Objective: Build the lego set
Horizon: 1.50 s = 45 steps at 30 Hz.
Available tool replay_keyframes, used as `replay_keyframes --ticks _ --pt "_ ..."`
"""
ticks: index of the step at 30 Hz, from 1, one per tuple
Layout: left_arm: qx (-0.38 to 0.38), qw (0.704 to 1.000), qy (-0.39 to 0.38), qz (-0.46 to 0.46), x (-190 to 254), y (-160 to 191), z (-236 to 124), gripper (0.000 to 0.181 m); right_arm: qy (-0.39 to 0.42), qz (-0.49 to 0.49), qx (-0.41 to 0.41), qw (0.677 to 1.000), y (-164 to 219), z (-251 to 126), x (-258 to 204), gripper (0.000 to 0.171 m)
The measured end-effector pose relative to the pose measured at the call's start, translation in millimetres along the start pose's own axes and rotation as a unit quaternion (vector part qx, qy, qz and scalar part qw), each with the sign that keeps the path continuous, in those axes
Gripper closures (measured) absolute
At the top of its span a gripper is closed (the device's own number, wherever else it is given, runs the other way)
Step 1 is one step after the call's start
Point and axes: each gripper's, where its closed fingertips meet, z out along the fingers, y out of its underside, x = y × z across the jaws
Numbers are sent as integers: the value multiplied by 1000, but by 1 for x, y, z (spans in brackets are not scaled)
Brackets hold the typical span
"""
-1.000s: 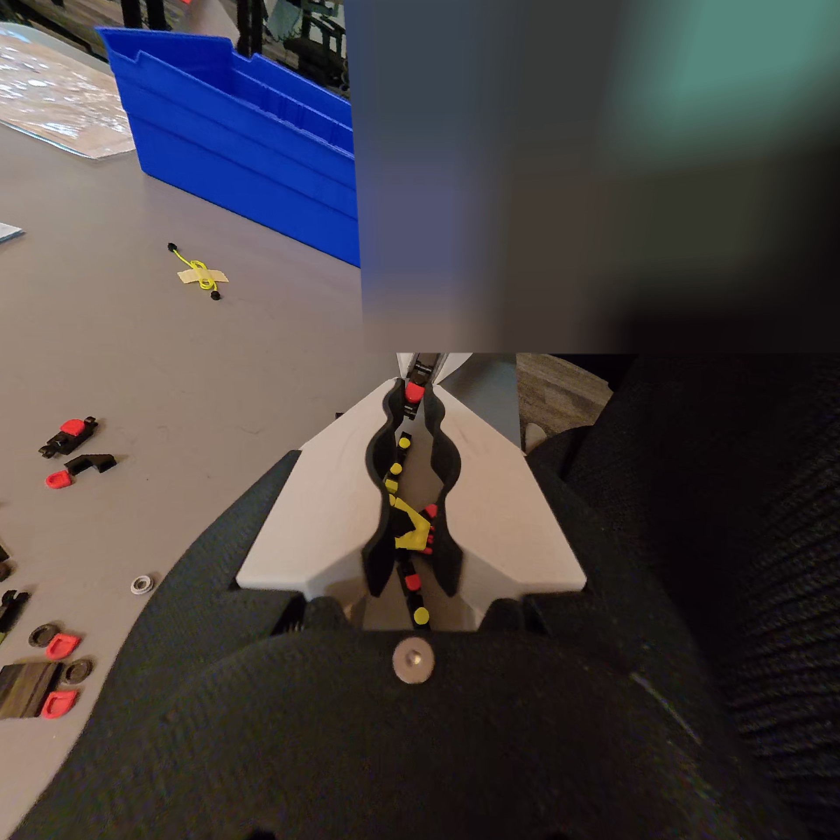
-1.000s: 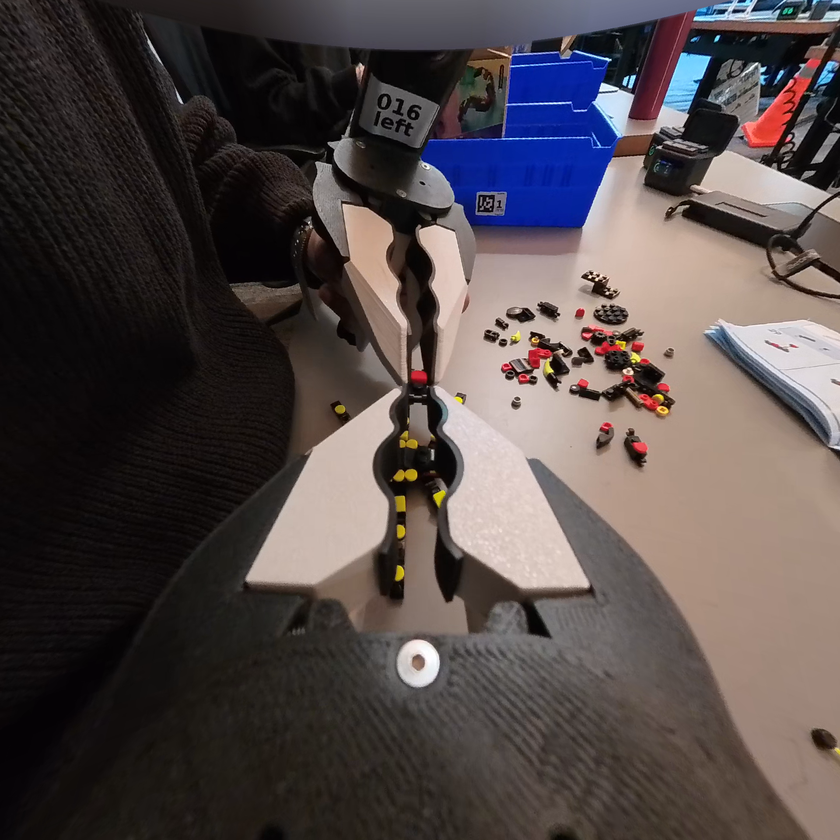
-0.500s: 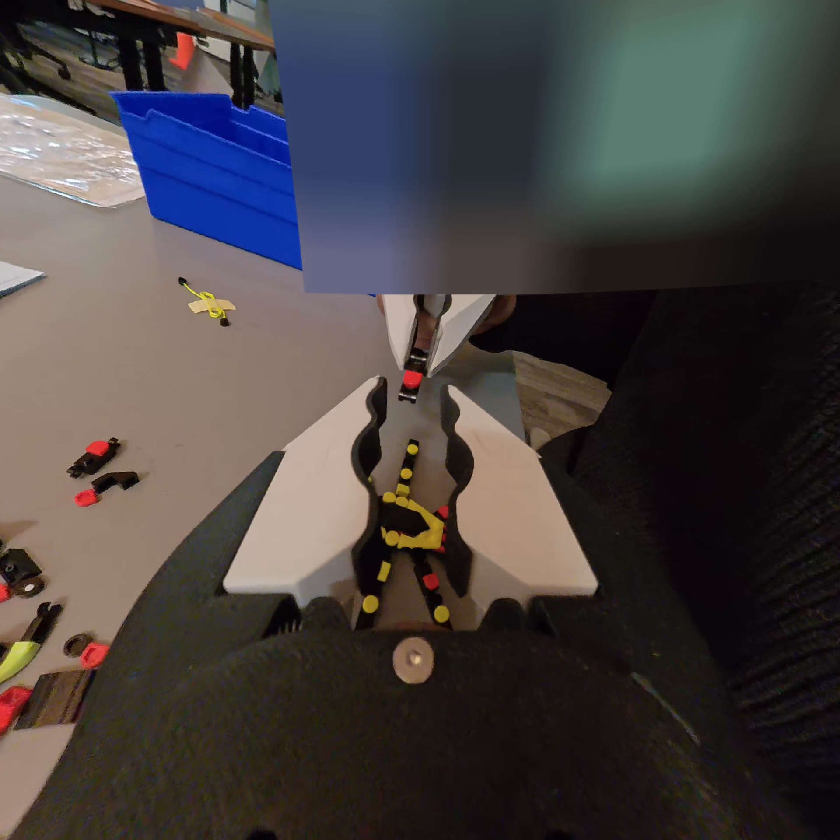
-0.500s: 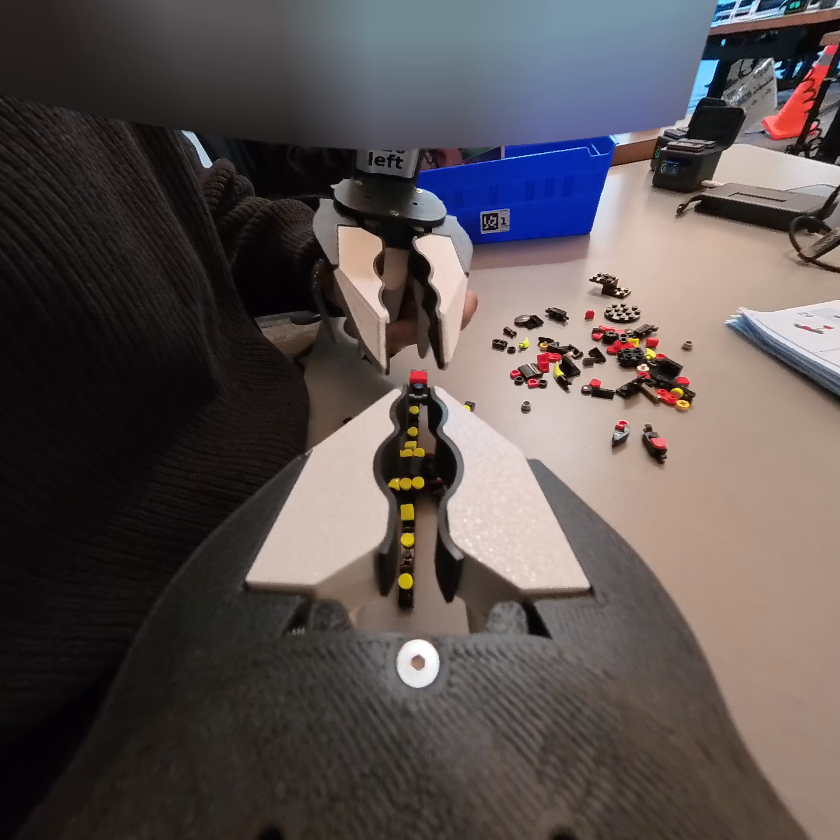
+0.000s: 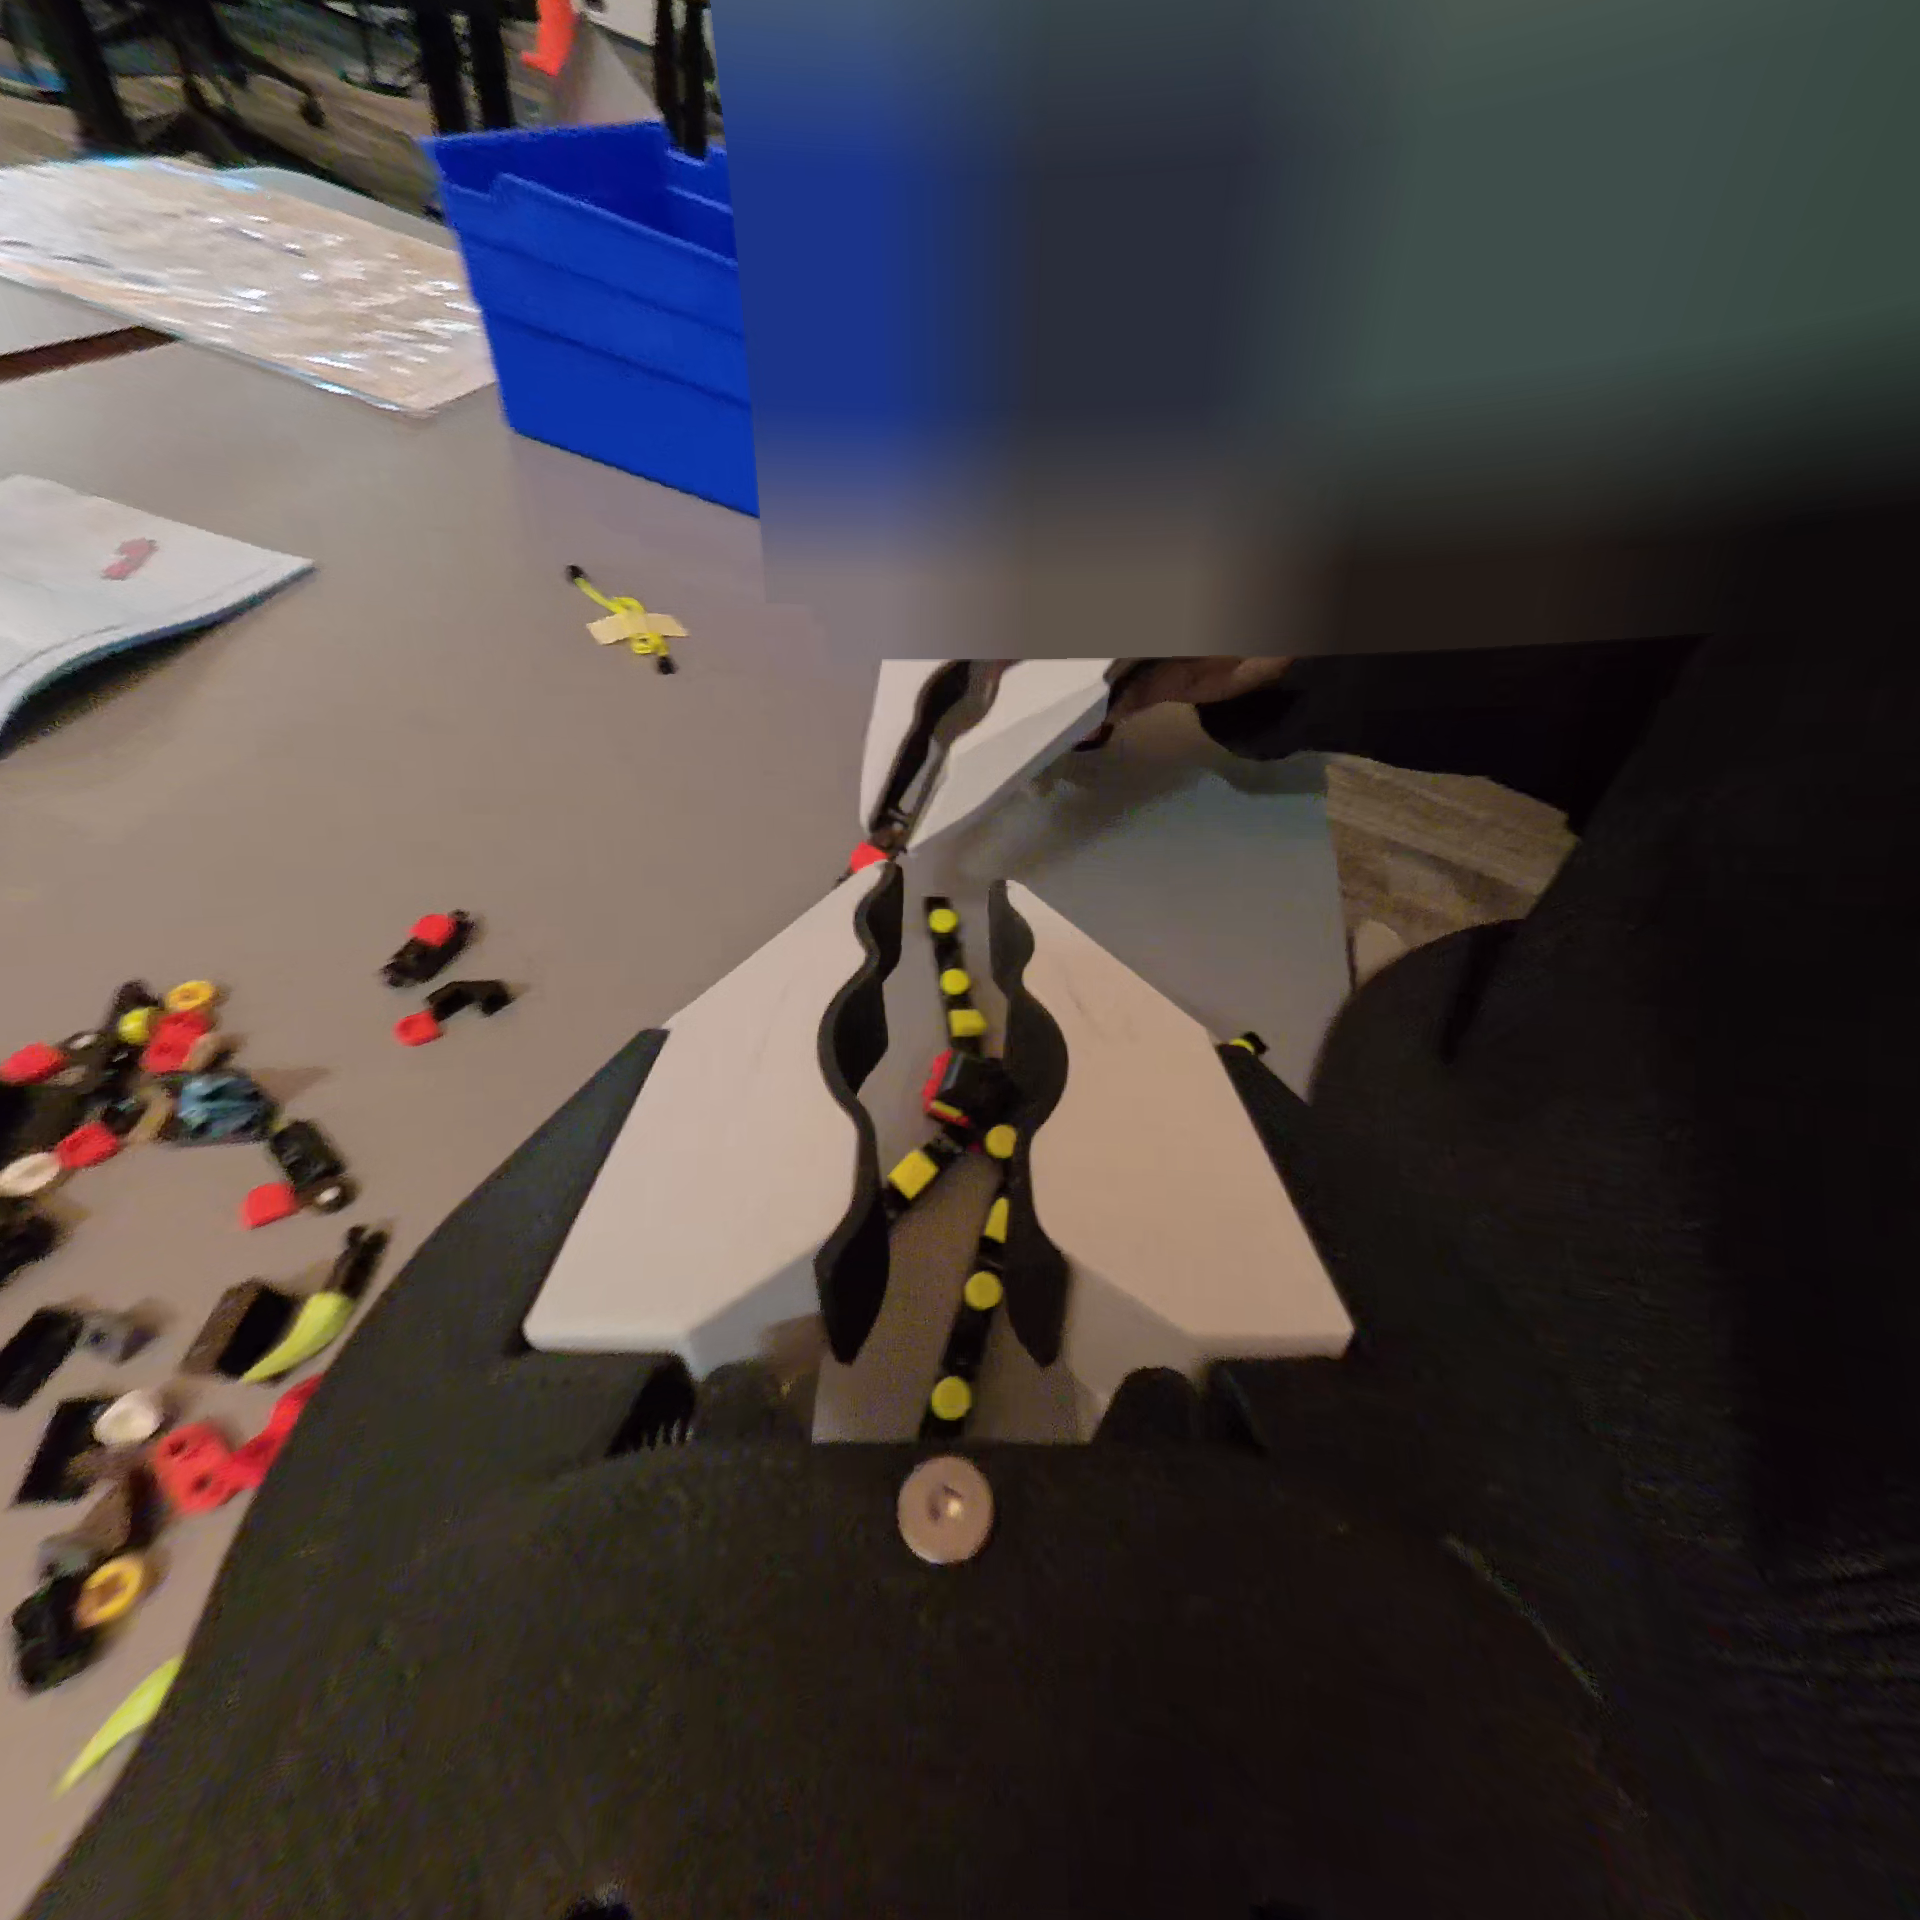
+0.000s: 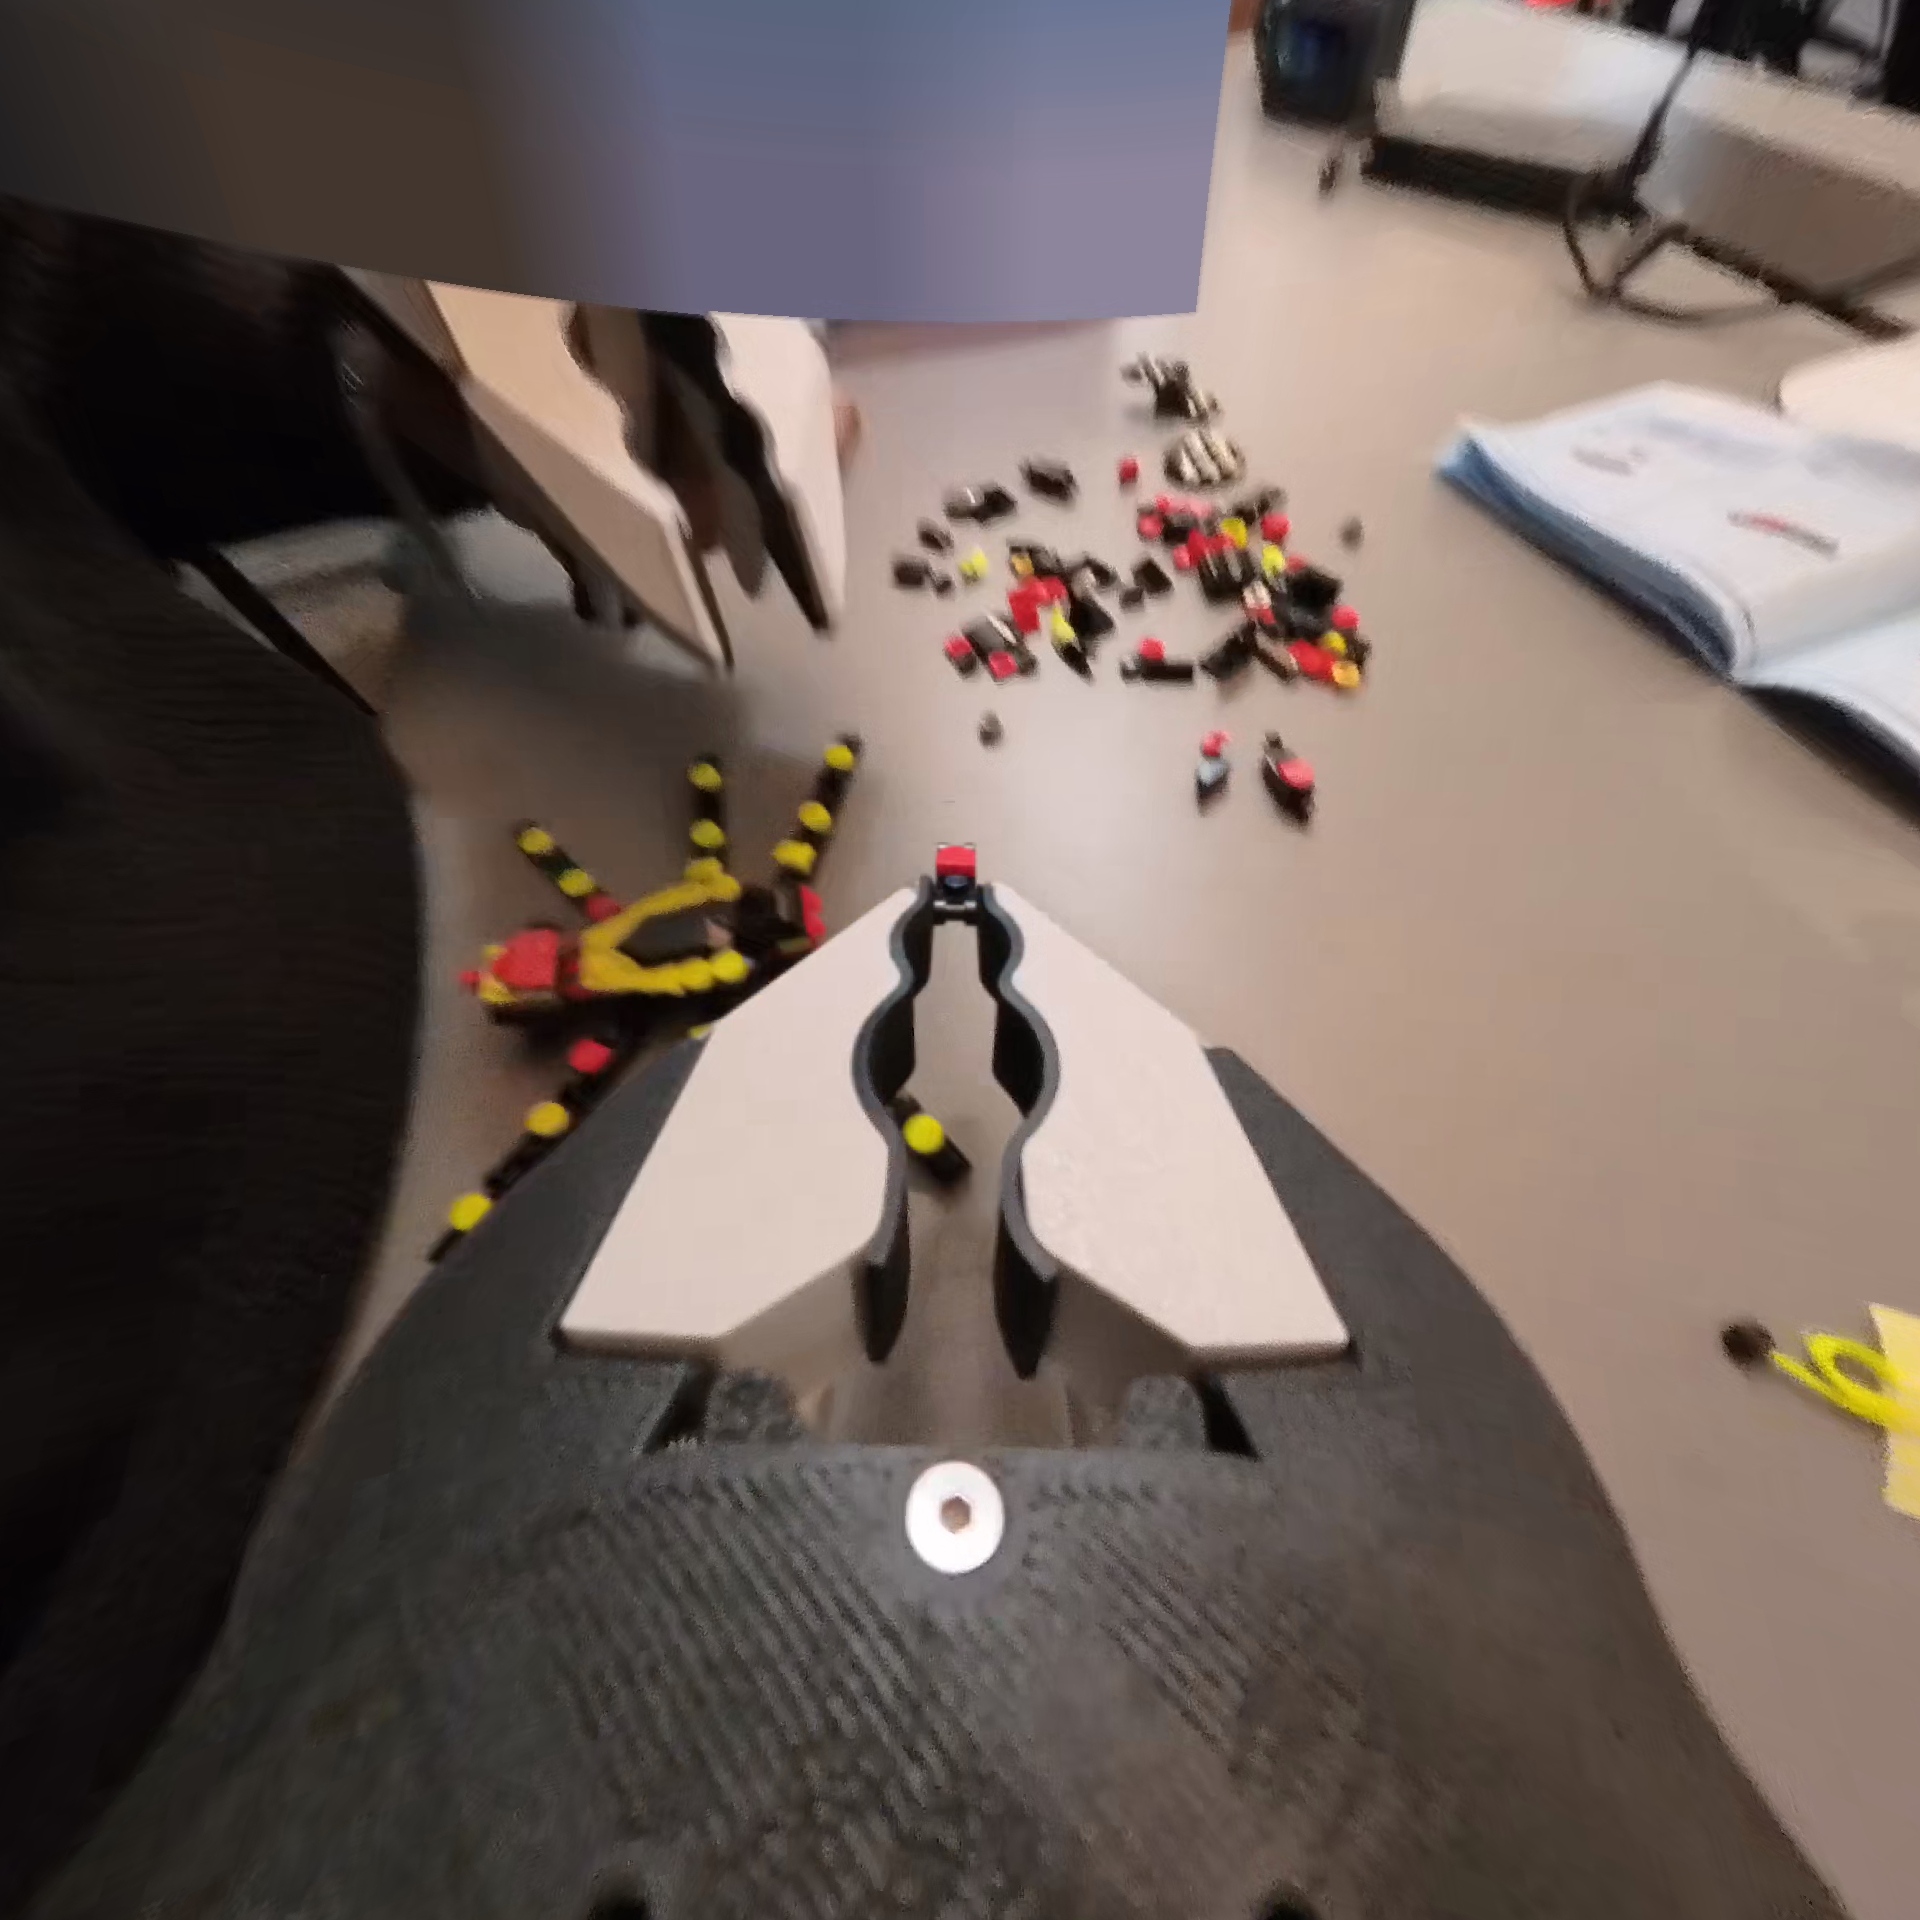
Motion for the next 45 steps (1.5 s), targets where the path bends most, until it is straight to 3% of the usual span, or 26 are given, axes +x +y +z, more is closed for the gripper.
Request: replay_keyframes --ticks 13,25,30,34,39,42,45 --pt "6 998 -24 -62 -32 6 -10 166 27 -24 -130 991 42 30 14 165" --pt "0 998 -26 -56 -34 10 -7 169 75 -43 -105 991 31 15 25 158" --pt "55 991 -109 -48 -58 -10 -24 181 88 -58 -58 993 6 3 18 168" --pt "84 977 -177 -81 -84 -15 -41 181 106 -91 -83 987 8 5 14 170" --pt "81 976 -166 -119 -88 -9 -39 181 106 -192 -76 973 8 14 0 154" --pt "71 977 -177 -99 -88 -6 -38 181 107 -204 -71 970 6 15 -5 150" --pt "68 977 -186 -76 -87 -8 -37 181 104 -192 -58 974 1 14 -5 132"
